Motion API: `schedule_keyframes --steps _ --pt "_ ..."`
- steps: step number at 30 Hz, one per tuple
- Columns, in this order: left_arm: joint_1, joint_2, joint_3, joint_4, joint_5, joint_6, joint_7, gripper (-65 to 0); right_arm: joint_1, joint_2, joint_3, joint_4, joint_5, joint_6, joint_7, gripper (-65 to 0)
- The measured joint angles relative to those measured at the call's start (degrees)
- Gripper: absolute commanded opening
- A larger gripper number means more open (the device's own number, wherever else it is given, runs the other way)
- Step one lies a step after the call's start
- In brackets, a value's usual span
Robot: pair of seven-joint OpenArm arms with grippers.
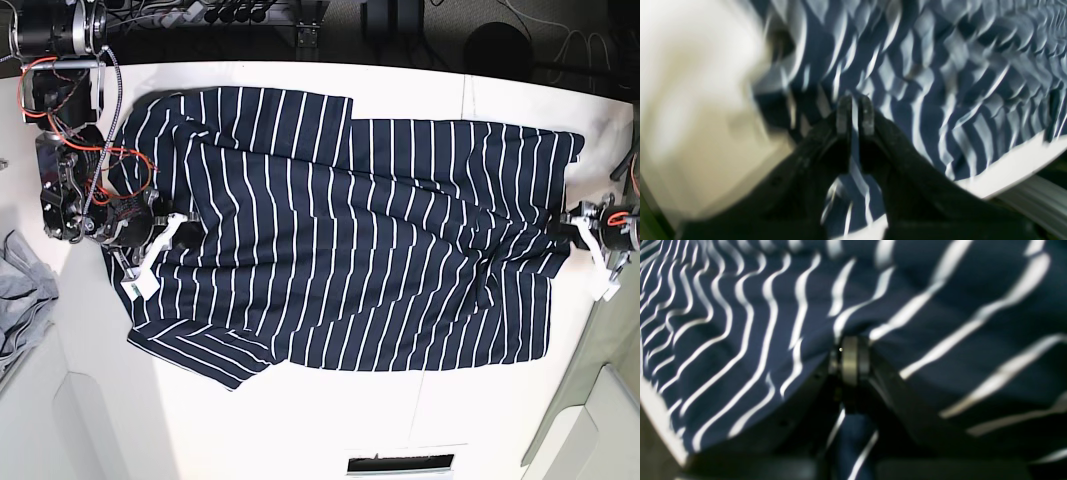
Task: Layout the t-shirt on the table in an organized manner, then fold the t-shirt properly
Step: 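Release the shirt and move both grippers to its collar corners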
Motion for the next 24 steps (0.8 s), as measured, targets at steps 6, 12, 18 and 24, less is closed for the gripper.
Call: schedule_keyframes --steps 6,12,18,24 --pt "8.13 -0.07 -11.74 0.00 -7.93 -0.02 4.17 -57.1 5.20 4.09 -0.04 -6.27 -1.79 -1.49 1.57 -65.0" --pt "14.29 -0.13 -19.30 0.00 -9.49 0.00 4.85 -37.8 5.79 9.09 0.17 -5.81 4.13 -3.15 -0.26 -65.0" --pt "19.98 0.07 -19.50 1.01 -20.65 -0.02 12.00 -37.8 6.47 9.16 9.22 3.61 10.58 -3.04 -10.23 -53.4" --pt "26.10 0.98 -19.52 9.75 -21.44 -0.02 11.93 -34.1 2.71 9.81 22.45 11.04 11.34 -2.84 -17.94 -46.8"
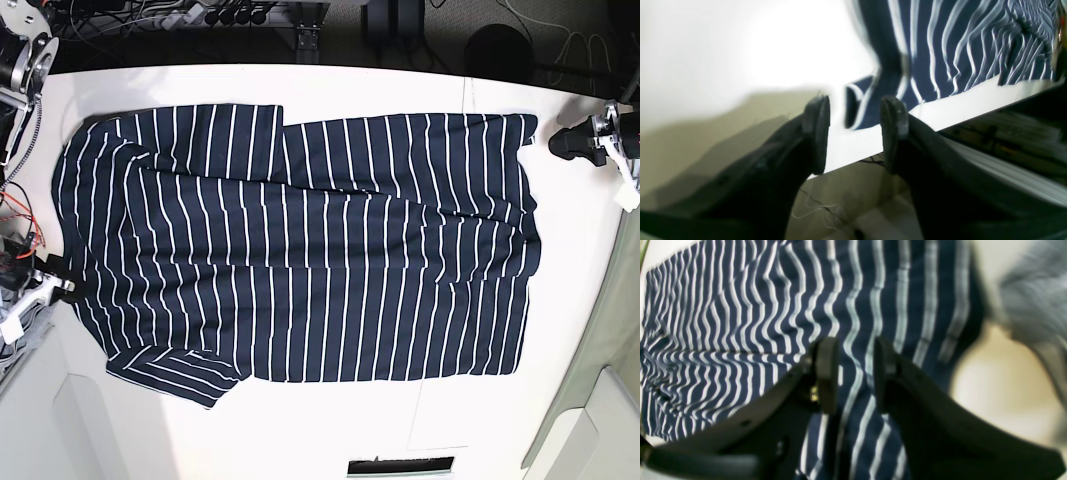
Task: Layout the t-shirt on the table in an organized manner, then fold the t-shirt properly
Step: 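Release the shirt and move both grippers to its collar corners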
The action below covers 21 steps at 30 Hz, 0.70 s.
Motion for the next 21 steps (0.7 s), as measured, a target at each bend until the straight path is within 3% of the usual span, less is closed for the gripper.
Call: schedule_keyframes --steps 5,11,18,21 --pt "2.19 4.42 -0.09 2.25 10.78 0.02 -7.72 -31.3 -9.97 2.08 7.48 2.19 2.89 -0.15 -0.04 -46.7" --pt "1.77 8.22 -0.17 2.38 10.40 -0.22 -9.27 -31.3 -20.90 2.40 12.46 2.19 7.08 0.87 1.64 -31.4" --pt "1.84 9.88 -0.26 2.47 9.73 -0.46 -9.03 -31.5 -26.93 2.54 13.79 2.19 11.93 1.55 1.16 -30.5" --pt "1.97 9.88 -0.26 2.49 10.36 -0.50 -9.05 -39.7 -27.43 2.08 13.73 2.19 13.35 1.99 0.31 -30.5"
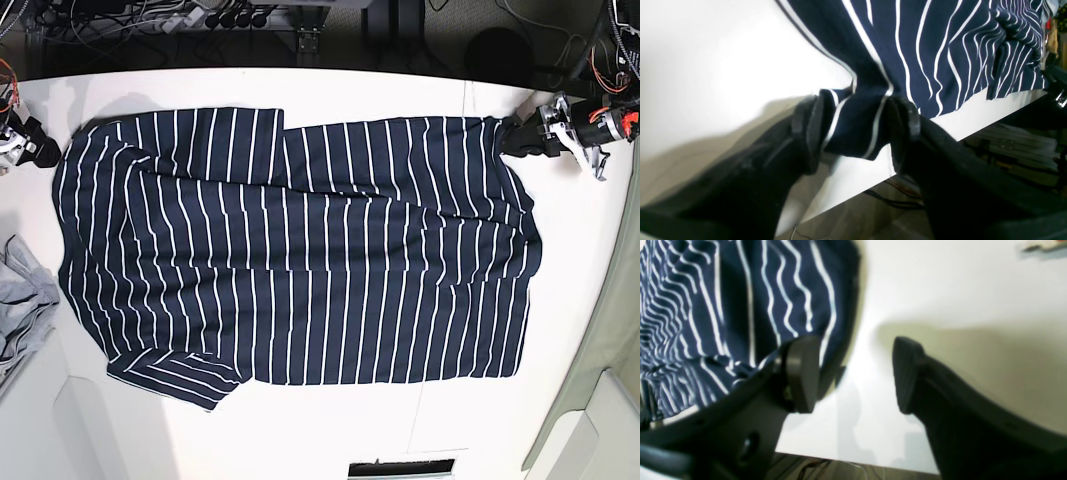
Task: Layout the t-shirt on the table in an organized manner, then fold the t-shirt properly
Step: 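Release the shirt and move both grippers to its collar corners, then grasp the collar corners with both grippers and lift the shirt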
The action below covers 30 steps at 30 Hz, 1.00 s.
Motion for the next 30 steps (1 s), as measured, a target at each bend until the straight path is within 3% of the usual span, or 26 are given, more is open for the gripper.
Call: schedule_keyframes --steps 4,6,14,21,30 --pt "0.11 0.02 0.00 0.00 2.43 0.07 0.22 -58.9 -0.17 -1.73 0.00 0.00 0.09 0.00 -2.16 -30.5" --pt "0.24 0.07 0.02 0.00 2.32 0.07 0.44 -65.0 -0.35 -2.84 0.02 0.02 0.96 0.46 -2.95 -30.5" --pt "0.33 0.13 0.04 0.00 2.01 0.07 0.46 -65.0 -1.57 -7.34 0.13 0.35 5.64 1.92 -3.15 -30.7" --pt "0.33 -0.15 0.04 0.00 1.53 0.07 0.66 -65.0 -4.55 -10.16 -0.35 1.05 12.76 2.80 -6.93 -30.7" --pt "0.35 -0.98 0.07 -0.02 0.55 0.15 1.79 -65.0 -14.62 -10.14 -0.35 13.16 10.75 2.49 -8.20 -30.7"
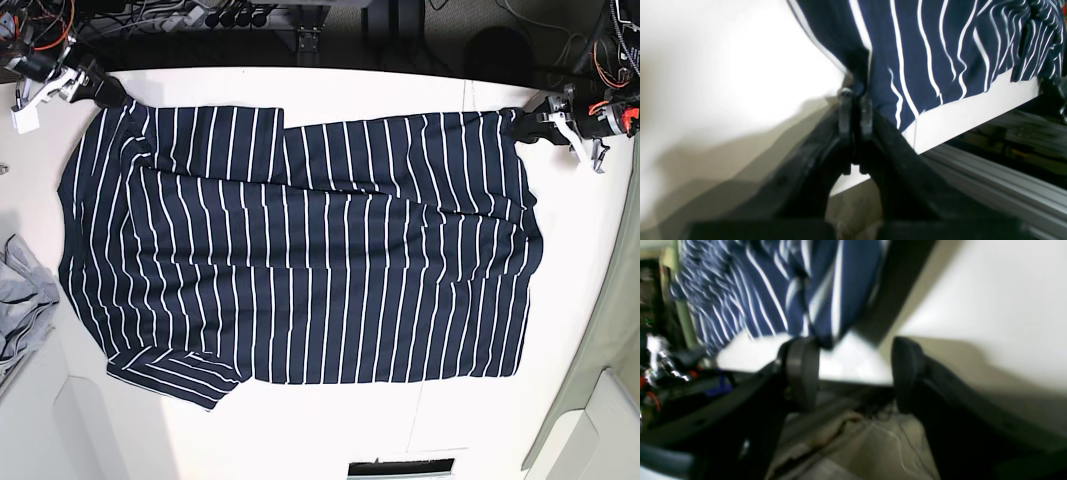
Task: Layout the t-shirt on the table in an organized manner, then fold the t-shirt properly
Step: 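Grasp the collar corners with both grippers and lift the shirt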
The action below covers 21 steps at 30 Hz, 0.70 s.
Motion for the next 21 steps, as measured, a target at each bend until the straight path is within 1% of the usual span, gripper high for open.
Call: schedule_keyframes --steps 5,8,10,15,18,21 --pt "0.15 -0.15 0.00 0.55 -2.14 0.13 2.99 -65.0 -2.05 -0.02 -0.02 2.99 -0.04 0.00 -0.31 -30.7" --pt "0.13 -0.15 0.04 0.94 -2.16 0.13 2.97 -65.0 -2.71 -1.20 -0.02 3.04 0.07 0.00 0.22 -30.7" --pt "0.15 -0.15 0.04 0.96 -2.19 0.15 2.99 -65.0 -2.93 -2.99 0.00 3.04 0.09 0.00 0.26 -30.7" --pt "0.15 -0.13 0.04 1.05 -2.19 0.13 2.99 -65.0 -2.67 -8.26 0.00 3.15 -0.09 0.04 3.69 -30.7" --pt "0.15 -0.15 0.04 1.18 -2.19 0.15 3.69 -65.0 -2.10 -11.39 0.00 3.21 -1.36 0.11 5.84 -30.7" --pt "0.15 -0.15 0.04 1.18 -2.19 0.13 3.76 -65.0 -0.85 -13.81 0.04 3.28 -3.82 0.31 8.39 -30.7"
